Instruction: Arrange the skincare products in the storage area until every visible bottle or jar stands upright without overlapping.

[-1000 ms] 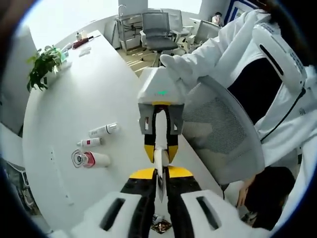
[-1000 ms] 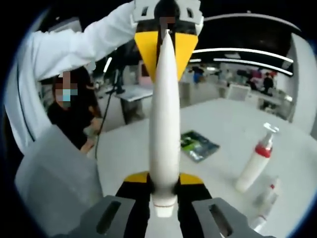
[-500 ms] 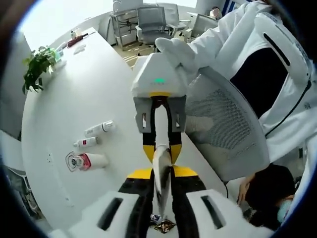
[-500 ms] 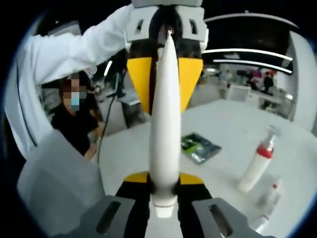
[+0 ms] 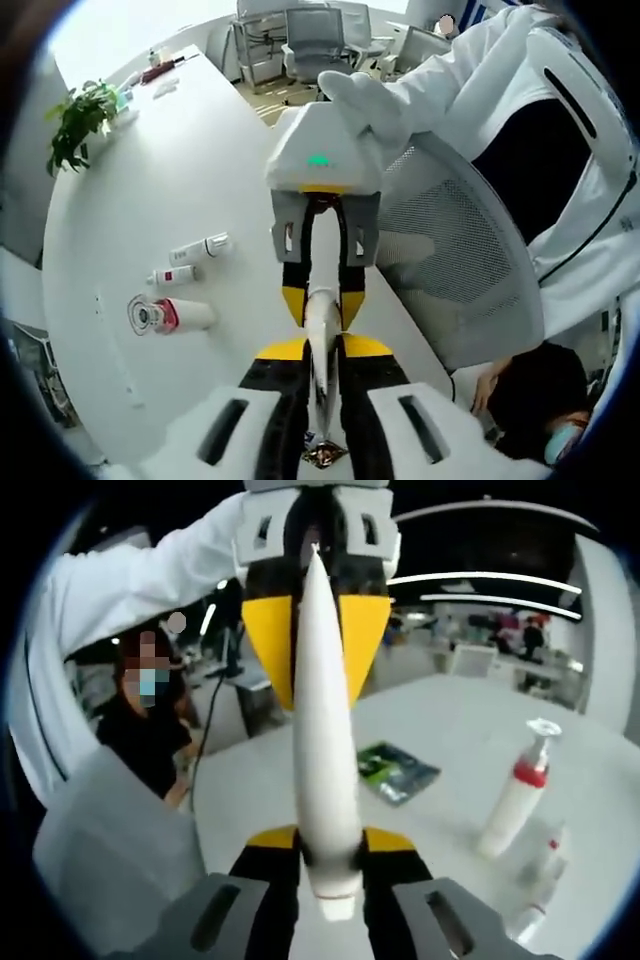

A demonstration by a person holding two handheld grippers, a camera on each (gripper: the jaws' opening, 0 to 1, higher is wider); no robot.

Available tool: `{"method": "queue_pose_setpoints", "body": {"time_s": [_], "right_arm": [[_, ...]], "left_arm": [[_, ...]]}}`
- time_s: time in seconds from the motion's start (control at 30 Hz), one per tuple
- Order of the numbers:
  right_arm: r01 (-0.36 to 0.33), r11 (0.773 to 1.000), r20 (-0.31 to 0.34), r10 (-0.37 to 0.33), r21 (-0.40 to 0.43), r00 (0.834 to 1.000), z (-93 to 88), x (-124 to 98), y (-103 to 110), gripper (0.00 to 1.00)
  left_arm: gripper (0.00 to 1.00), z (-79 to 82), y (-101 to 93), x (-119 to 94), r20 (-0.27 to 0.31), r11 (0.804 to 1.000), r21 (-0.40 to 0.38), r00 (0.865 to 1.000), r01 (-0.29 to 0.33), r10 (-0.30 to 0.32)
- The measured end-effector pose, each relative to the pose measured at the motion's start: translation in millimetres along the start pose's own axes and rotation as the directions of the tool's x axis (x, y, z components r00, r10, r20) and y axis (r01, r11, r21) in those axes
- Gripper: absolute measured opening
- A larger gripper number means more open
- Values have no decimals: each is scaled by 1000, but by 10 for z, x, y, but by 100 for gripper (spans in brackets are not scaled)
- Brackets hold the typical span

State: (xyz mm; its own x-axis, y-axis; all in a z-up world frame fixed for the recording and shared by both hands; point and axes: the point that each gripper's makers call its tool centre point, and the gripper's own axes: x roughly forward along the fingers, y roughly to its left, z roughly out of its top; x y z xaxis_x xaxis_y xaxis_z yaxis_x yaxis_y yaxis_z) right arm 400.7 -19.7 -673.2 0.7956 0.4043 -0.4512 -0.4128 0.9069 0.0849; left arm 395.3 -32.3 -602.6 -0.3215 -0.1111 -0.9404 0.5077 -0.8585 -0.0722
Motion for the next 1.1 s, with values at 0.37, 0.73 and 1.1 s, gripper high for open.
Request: {"method": "queue_pose_setpoints", "body": {"time_s": [0.37,0.73,1.1], "right_arm": [[80,996,10,-81,32,997,13,-12,-192,19],[91,996,1,-91,22,996,7,41,-199,10],[132,987,-14,-134,-91,991,41,66,-246,7]], "left_arm": [[5,-37,108,156,-39,1000,-21,999,-17,16],[0,-125,207,161,-45,998,-56,999,-20,17],[0,-150,255,159,-70,998,-45,996,-53,50]]}}
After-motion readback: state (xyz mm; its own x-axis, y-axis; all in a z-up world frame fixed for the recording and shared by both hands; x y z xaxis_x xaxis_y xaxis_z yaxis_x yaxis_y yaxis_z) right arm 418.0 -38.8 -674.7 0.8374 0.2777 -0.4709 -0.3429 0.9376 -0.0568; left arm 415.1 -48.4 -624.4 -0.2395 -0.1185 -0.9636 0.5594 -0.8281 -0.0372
